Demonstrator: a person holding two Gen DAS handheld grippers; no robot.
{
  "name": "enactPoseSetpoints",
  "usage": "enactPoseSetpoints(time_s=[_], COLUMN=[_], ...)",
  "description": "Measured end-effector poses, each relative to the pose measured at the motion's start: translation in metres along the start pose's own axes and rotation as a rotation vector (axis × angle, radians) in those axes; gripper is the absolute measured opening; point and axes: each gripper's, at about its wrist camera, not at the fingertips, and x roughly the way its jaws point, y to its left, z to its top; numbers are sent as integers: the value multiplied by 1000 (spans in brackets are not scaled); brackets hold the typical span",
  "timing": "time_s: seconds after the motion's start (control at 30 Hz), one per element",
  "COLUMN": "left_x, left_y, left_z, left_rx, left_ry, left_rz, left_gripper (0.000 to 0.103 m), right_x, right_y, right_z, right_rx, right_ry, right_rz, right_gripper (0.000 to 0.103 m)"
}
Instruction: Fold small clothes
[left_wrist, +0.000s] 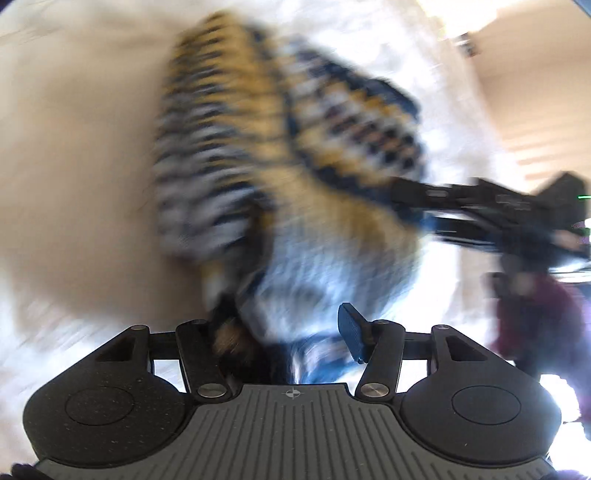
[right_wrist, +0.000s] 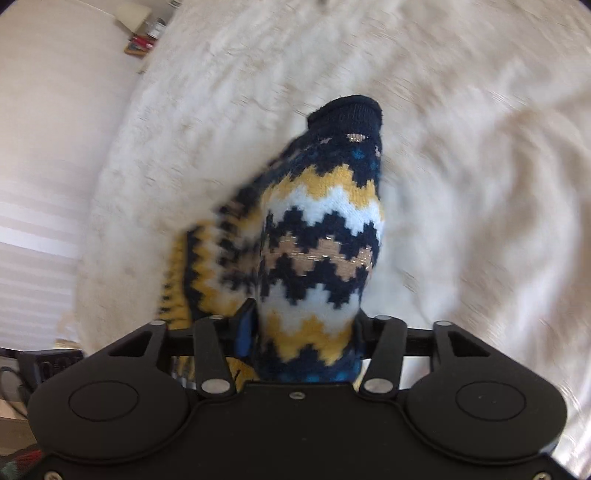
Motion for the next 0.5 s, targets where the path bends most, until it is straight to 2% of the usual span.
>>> enactPoseSetpoints(time_s=[0.17,0.3,0.43,0.5], left_x=[-11,-33,-58,-73], left_y=[20,24,9,-5], left_z=[-16,-31,-37,-36], left_rx=[-117,-107,-65,-25], left_ry=[-48,-84,-180,-232], left_rz=[-7,44,85,116], left_gripper=[55,56,56,56], right_x=[-17,-34,-46,-51], right_y=[-17,-20,-14,-10], right_z=[-20,-29,-33,-32], right_rx=[37,25,-22,-45], right_ry=[-45,-76,-130,-163], right_rz=[-15,-28,-56,-68], right_gripper=[74,76,80,86])
